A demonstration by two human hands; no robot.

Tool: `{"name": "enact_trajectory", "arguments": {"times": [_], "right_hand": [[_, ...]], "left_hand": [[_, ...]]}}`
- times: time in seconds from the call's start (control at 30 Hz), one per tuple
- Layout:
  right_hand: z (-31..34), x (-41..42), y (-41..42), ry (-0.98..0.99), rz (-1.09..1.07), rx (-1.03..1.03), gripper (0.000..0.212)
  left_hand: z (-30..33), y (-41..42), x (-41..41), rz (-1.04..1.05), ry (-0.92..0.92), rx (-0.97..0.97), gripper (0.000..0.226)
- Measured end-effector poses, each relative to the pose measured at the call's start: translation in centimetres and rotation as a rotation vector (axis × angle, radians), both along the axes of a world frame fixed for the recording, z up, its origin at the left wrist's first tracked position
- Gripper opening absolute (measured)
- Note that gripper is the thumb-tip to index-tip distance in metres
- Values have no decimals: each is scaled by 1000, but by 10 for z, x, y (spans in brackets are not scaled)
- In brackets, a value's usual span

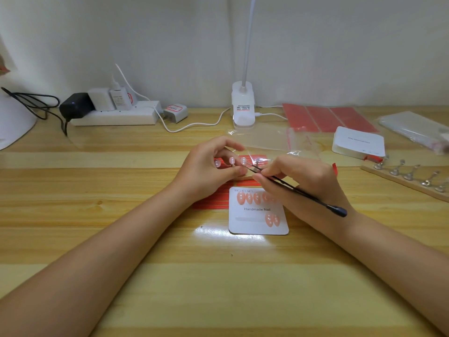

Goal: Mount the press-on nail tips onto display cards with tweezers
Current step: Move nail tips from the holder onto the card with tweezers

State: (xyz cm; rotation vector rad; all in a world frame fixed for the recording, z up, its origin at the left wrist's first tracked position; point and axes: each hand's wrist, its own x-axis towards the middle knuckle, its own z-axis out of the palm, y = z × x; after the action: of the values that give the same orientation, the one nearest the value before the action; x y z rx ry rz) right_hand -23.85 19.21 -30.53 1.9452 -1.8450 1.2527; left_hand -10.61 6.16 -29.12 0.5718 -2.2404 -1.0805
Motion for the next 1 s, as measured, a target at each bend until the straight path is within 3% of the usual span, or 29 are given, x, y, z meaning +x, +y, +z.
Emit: {"name": "enact_trajectory", "arguments": {"times": [0.3,0.47,0.87,1.0], "right_hand": [[-3,0,-5,-29,-89,-91,16],[-1,0,-5,-30,-7,-187,16],[2,4,-6,-258,-22,-95,16],[7,1,-6,-368,-117,-61,17]], "left_hand": [[0,0,0,-30,3,-5,32],[0,1,0,-28,0,-6,32],[0,1,0,-19,-3,-17,33],[0,0,0,-32,-2,-24,33]]}}
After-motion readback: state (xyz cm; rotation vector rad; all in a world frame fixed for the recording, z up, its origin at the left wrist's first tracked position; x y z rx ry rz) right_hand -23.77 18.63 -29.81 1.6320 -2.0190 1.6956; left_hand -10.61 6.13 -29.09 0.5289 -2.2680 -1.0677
